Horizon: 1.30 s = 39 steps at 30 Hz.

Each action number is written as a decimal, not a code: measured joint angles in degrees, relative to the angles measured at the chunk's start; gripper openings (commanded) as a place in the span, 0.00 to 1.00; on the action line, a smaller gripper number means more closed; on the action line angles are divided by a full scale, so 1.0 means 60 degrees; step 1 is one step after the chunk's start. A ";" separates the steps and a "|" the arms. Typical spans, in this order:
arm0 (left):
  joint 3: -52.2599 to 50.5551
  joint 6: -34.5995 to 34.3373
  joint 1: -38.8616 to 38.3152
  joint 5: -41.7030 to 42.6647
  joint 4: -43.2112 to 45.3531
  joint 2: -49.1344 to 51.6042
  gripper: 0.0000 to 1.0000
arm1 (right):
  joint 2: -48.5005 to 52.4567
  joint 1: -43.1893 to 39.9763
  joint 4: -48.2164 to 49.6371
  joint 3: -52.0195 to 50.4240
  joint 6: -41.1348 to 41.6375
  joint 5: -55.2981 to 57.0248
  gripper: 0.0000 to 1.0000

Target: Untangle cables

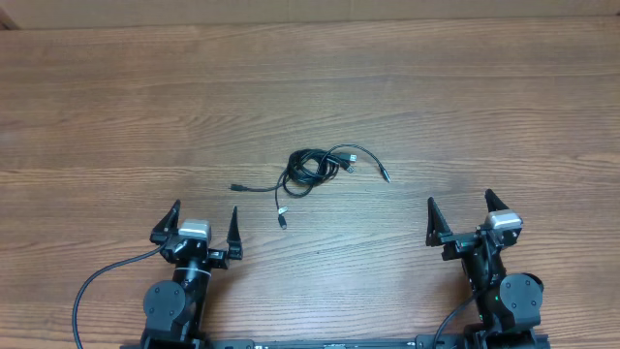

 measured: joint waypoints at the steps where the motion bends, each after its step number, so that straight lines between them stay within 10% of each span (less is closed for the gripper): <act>1: 0.0000 0.0000 0.0000 0.0000 0.0000 0.0000 1.00 | 0.0000 0.0000 0.0007 0.0000 -0.0004 0.0000 1.00; 39: 0.0000 -0.0594 0.0000 -0.0109 0.0029 0.0000 1.00 | 0.0000 0.0000 0.0007 0.0000 0.0000 0.0000 1.00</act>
